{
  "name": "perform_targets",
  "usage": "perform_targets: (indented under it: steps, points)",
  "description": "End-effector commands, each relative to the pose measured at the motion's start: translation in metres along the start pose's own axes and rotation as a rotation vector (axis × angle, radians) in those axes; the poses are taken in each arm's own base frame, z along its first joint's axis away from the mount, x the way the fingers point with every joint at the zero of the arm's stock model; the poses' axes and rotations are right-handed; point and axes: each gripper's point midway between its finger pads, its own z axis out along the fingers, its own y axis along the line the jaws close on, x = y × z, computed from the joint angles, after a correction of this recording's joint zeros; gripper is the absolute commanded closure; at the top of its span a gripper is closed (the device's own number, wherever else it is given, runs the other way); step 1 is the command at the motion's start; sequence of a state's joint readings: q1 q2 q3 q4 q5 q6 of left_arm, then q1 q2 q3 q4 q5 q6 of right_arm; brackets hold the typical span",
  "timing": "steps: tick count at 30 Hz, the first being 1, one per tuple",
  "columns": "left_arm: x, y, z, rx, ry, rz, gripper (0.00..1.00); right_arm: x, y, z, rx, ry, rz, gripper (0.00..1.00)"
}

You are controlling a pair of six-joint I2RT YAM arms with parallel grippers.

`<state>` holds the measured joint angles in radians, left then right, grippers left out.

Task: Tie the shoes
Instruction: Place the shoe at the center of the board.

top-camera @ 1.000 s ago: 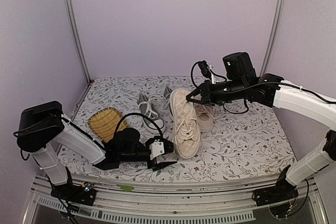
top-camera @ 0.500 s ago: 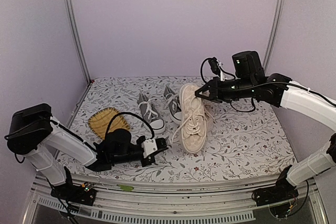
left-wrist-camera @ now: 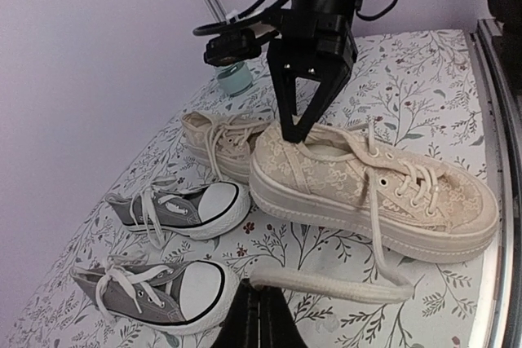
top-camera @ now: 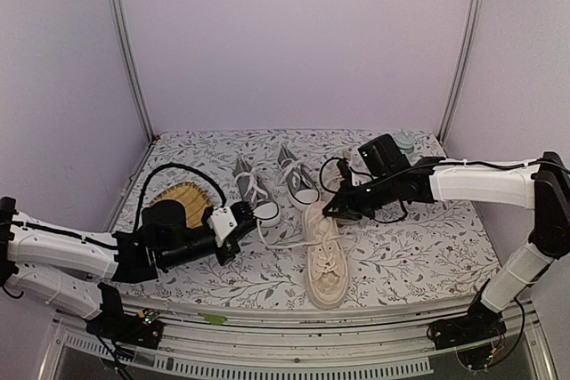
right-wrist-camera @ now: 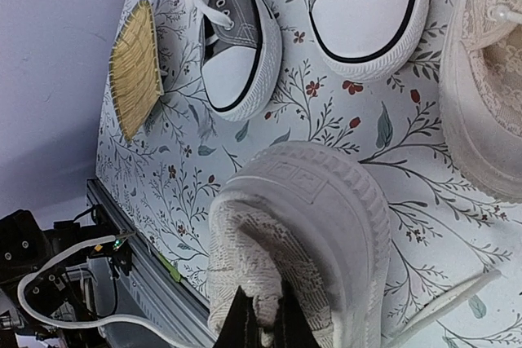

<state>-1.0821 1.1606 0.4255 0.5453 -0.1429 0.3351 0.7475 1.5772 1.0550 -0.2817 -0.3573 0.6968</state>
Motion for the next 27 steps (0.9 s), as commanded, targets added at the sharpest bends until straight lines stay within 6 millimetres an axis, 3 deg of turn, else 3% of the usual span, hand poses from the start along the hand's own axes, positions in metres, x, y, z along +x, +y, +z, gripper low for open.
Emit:
perform_targets:
  steps: [1,3,4,5,6,8,11,14,17,19,21,27]
  points:
    - [0.021,0.008,0.001,-0.048,0.107,0.003,1.0,-0.009,0.019,0.018,-0.08,-0.004,0.011,0.98]
    - [0.023,0.016,0.004,-0.08,0.122,-0.006,1.0,-0.013,0.015,0.026,-0.048,0.003,0.0,0.87]
    - [0.025,0.02,0.005,-0.091,0.132,-0.011,1.0,-0.014,0.013,0.029,-0.038,0.011,-0.005,0.75]
    - [0.027,0.023,0.006,-0.1,0.142,-0.014,1.0,-0.014,0.014,0.031,-0.034,0.02,-0.015,0.56]
    - [0.029,0.027,0.007,-0.112,0.152,-0.015,1.0,-0.015,0.011,0.033,-0.016,0.029,-0.029,0.5]
    - [0.032,0.034,0.011,-0.136,0.175,-0.015,1.0,-0.02,0.003,0.029,0.067,0.026,-0.073,0.45]
    - [0.04,0.041,0.015,-0.159,0.209,-0.015,1.0,-0.029,-0.009,0.005,0.2,0.007,-0.173,0.35]
    - [0.045,0.042,0.02,-0.16,0.242,-0.007,1.0,-0.022,-0.036,-0.027,0.354,0.028,-0.231,0.32]
    - [0.045,0.04,0.024,-0.148,0.253,-0.003,1.0,0.011,-0.068,-0.04,0.439,0.126,-0.223,0.32]
    - [0.043,0.04,0.025,-0.142,0.252,-0.001,1.0,0.04,-0.084,-0.037,0.451,0.213,-0.184,0.33]
    - [0.041,0.04,0.026,-0.14,0.255,-0.003,1.0,0.055,-0.09,-0.034,0.454,0.239,-0.146,0.34]
    - [0.045,0.036,0.027,-0.126,0.277,-0.002,1.0,0.06,-0.09,-0.008,0.43,0.196,-0.112,0.31]
